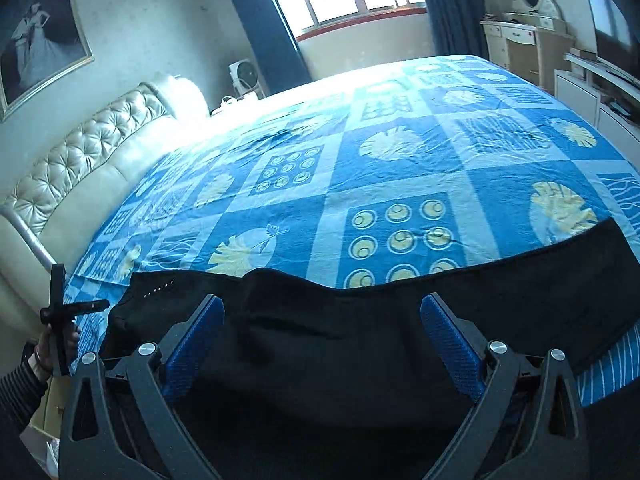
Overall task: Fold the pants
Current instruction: 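Grasp the studded waistband with the left tool while the right tool holds the hems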
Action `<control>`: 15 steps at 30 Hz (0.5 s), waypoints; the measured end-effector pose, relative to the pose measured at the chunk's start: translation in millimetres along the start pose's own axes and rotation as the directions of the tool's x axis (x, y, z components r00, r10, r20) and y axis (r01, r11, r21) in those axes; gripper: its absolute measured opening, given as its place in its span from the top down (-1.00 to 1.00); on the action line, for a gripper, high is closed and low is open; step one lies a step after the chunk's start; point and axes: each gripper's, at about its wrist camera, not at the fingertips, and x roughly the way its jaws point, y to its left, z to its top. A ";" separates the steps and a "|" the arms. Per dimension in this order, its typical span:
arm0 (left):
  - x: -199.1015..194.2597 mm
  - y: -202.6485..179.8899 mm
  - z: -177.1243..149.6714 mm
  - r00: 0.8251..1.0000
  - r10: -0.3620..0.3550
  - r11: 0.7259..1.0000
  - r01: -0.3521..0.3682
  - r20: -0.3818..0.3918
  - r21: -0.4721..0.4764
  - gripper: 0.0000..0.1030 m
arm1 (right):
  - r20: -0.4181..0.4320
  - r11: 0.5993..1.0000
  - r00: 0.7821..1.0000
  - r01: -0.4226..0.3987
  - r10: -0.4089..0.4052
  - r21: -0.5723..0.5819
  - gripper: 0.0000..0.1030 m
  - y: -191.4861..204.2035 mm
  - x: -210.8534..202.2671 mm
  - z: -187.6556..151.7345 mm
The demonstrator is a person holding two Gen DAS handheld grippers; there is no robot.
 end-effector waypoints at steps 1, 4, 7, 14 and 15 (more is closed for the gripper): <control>9.4 0.5 9.5 1.000 -0.021 1.000 0.021 -0.016 0.007 -0.96 | -0.032 1.000 0.999 -0.025 0.024 -0.011 -0.91 8.6 14.0 5.3; 33.8 -4.1 30.8 0.999 -0.028 0.998 0.030 -0.040 0.063 -0.96 | -0.104 0.997 0.992 -0.074 0.070 -0.038 -0.91 27.4 46.6 15.9; 52.2 -12.7 41.4 0.997 -0.043 0.989 0.052 -0.064 0.138 -0.95 | -0.157 0.994 0.985 -0.084 0.073 -0.063 -0.91 39.5 69.1 27.0; 62.0 -15.0 53.2 0.998 -0.045 0.968 0.055 -0.049 0.245 -0.40 | -0.285 0.980 0.953 -0.144 0.100 -0.136 -0.91 48.3 114.0 50.9; 61.7 -12.9 55.8 0.996 -0.063 0.969 0.074 -0.056 0.234 -0.22 | -0.303 0.978 0.949 -0.141 0.089 -0.156 -0.91 50.4 120.6 52.4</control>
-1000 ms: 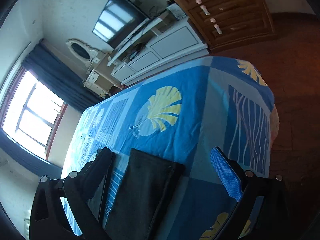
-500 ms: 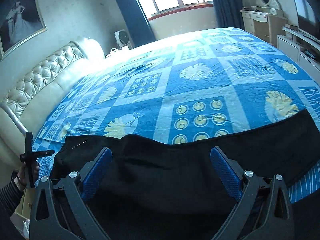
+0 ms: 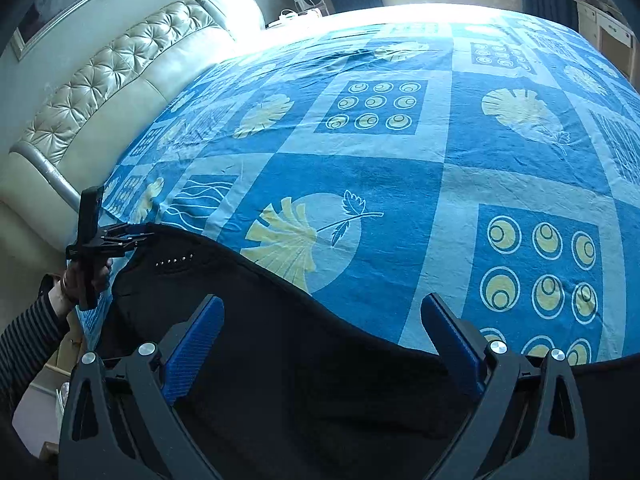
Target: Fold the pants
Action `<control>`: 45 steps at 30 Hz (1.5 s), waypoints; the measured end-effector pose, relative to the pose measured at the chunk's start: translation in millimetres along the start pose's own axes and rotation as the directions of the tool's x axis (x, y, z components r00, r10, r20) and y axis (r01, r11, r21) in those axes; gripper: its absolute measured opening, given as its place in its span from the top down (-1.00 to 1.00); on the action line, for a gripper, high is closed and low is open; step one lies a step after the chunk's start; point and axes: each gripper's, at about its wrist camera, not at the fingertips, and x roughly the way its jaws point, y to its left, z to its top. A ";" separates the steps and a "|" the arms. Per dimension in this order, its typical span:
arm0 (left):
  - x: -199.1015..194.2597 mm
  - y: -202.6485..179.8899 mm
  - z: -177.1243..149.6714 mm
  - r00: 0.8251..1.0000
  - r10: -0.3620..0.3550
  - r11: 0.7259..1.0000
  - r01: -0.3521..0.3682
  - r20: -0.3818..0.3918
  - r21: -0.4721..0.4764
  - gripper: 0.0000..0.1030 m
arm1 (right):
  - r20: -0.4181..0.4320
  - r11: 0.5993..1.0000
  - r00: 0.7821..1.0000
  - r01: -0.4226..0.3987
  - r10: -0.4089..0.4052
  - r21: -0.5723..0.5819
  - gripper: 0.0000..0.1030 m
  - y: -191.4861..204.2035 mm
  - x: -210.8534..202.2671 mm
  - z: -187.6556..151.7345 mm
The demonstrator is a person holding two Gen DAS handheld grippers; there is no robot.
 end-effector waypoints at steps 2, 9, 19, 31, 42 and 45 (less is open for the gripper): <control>0.5 0.8 3.5 1.000 -0.019 1.000 0.019 -0.009 -0.003 -0.05 | -0.036 0.999 0.999 -0.003 0.002 -0.045 -0.91 3.4 9.1 5.2; 4.6 -16.4 7.6 0.999 0.002 0.998 0.000 -0.032 0.062 0.38 | -0.264 0.981 0.961 0.031 -0.083 -0.193 0.65 21.0 49.6 2.6; -28.2 -25.2 28.7 0.998 -0.050 0.999 0.050 0.024 0.008 0.79 | -0.049 0.938 0.971 0.214 -0.235 -0.271 0.73 47.5 -7.8 9.4; -151.6 -73.0 -48.8 0.963 -0.159 0.987 0.147 0.219 0.066 0.86 | 0.217 0.828 0.915 0.401 -0.341 -0.392 0.88 125.0 -92.7 -111.7; -163.7 -74.5 -141.6 0.973 -0.147 0.989 0.148 0.179 0.010 0.86 | 0.128 0.937 0.967 0.246 -0.219 -0.249 0.93 109.9 -84.2 -148.4; -161.4 -78.3 -135.4 0.973 -0.139 0.990 0.139 0.184 0.013 0.86 | 0.108 0.940 0.965 0.258 -0.239 -0.221 0.70 81.3 -81.1 -105.9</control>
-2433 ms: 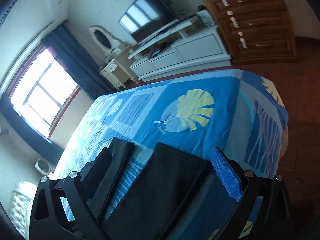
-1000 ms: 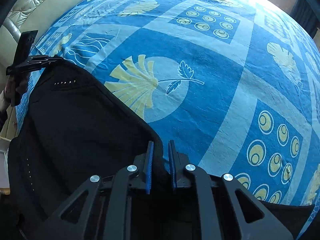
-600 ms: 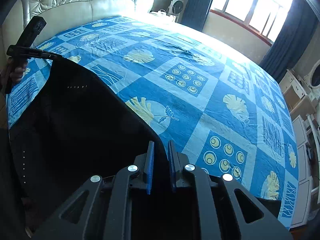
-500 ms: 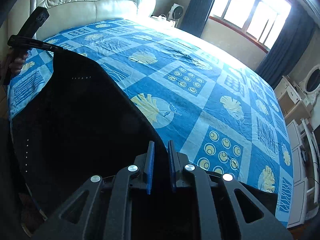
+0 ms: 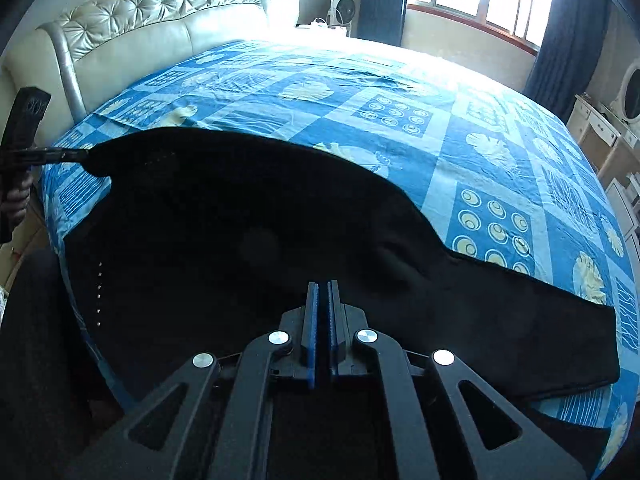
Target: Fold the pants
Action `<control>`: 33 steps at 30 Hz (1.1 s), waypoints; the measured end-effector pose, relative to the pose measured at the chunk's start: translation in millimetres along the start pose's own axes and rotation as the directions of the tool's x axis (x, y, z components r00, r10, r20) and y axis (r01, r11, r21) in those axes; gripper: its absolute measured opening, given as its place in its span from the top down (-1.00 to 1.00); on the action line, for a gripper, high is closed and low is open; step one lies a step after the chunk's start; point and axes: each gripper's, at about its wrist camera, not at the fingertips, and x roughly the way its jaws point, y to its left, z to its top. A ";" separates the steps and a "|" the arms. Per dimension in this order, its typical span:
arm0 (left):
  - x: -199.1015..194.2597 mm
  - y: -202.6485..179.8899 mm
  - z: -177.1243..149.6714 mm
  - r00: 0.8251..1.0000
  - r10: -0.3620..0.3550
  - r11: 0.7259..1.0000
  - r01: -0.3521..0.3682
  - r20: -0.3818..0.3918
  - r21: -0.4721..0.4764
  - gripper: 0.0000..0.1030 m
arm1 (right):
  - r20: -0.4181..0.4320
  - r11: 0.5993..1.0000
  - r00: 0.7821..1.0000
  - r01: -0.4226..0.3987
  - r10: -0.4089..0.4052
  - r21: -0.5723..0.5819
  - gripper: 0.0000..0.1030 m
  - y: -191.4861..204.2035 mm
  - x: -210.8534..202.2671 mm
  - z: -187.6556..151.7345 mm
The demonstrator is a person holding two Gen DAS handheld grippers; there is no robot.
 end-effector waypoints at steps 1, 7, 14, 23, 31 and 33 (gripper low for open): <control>1.2 -0.5 1.4 1.000 0.005 1.000 -0.005 0.000 0.000 0.86 | 0.004 0.999 0.999 0.033 -0.033 -0.022 0.57 -7.6 5.8 11.8; -0.4 -1.3 2.5 1.000 0.017 1.000 -0.017 0.004 -0.008 0.86 | -0.066 0.986 0.998 0.011 -0.022 -0.164 -0.27 -26.1 60.4 68.8; -0.9 1.5 4.2 0.999 0.032 0.999 -0.032 -0.003 -0.017 0.85 | -0.304 0.963 0.950 -0.142 0.068 -0.231 0.31 -16.0 124.4 78.9; -6.8 16.0 -4.3 0.999 0.037 0.997 -0.036 0.008 -0.074 0.85 | -0.006 0.951 0.999 0.047 -0.052 -0.305 0.75 14.2 8.3 26.4; -5.1 29.2 -56.9 0.995 0.062 0.990 -0.070 -0.076 -0.120 0.83 | -0.023 0.903 0.984 0.154 -0.178 -0.401 0.75 75.4 -17.1 -91.6; 0.3 33.7 -70.7 0.990 0.081 0.987 -0.096 -0.114 -0.131 0.83 | -0.060 0.911 0.982 0.142 -0.179 -0.386 0.75 79.4 -4.7 -105.4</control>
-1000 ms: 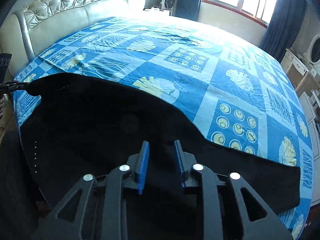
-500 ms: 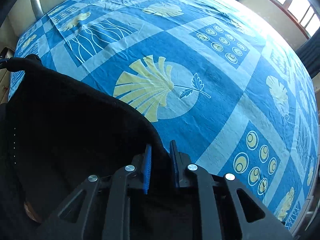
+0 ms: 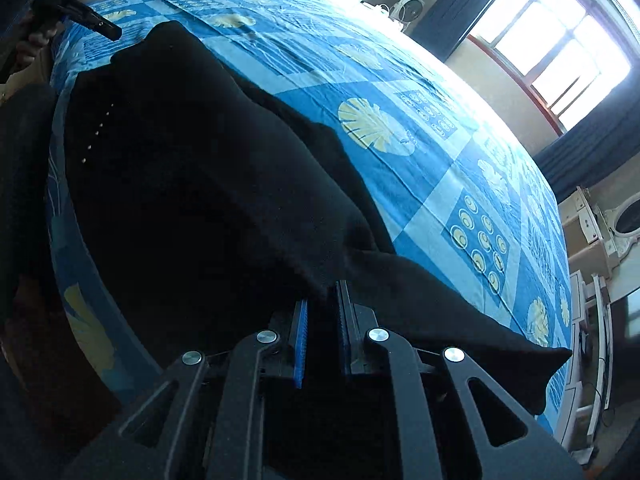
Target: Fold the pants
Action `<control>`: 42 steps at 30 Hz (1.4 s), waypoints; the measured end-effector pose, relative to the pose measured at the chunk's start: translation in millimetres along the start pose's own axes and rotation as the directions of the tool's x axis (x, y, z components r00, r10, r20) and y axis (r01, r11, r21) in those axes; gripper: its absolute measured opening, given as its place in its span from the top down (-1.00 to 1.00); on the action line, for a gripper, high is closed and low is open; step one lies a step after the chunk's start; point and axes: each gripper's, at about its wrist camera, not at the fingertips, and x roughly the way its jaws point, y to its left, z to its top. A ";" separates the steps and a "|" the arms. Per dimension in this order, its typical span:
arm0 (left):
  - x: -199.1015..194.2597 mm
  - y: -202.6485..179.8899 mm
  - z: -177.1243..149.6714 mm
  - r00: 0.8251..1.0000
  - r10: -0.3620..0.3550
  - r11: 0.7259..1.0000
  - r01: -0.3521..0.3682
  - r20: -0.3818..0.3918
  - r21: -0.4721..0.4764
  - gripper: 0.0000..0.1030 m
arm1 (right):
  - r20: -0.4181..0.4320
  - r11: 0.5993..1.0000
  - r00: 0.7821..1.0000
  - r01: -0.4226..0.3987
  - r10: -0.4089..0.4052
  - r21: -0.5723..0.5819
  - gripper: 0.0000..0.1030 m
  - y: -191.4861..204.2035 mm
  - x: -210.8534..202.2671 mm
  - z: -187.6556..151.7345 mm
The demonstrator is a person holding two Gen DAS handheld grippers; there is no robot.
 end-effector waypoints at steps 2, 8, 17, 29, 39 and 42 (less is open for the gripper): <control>4.6 8.3 -9.8 1.000 0.020 1.000 -0.021 -0.024 -0.023 0.83 | -0.019 0.999 1.000 -0.014 0.015 0.032 0.74 3.6 9.9 -5.7; -20.5 30.1 -34.4 0.999 -0.045 0.975 0.046 0.010 -0.219 0.78 | 0.022 0.956 0.997 -0.083 0.080 0.280 0.13 -16.1 -10.8 -18.0; 0.5 -17.9 -46.9 0.988 -0.151 0.937 0.155 0.039 -0.313 0.15 | 0.307 0.553 0.893 -0.445 0.328 0.704 -0.10 -46.7 -13.9 -41.2; 27.2 -3.9 -31.7 0.980 -0.159 0.849 0.196 0.116 -0.491 0.01 | 0.416 0.315 0.791 -0.575 0.449 0.755 -0.18 -11.3 22.3 -46.1; 29.5 -9.4 -37.4 0.988 -0.089 0.849 0.140 0.123 -0.510 0.17 | 0.562 0.002 0.749 -0.600 0.351 0.800 -0.18 -13.1 38.1 -64.5; 30.1 -10.6 -34.4 0.991 -0.070 0.857 0.116 0.111 -0.501 0.25 | 0.518 0.054 0.777 -0.571 0.358 0.819 0.34 -14.2 38.0 -63.7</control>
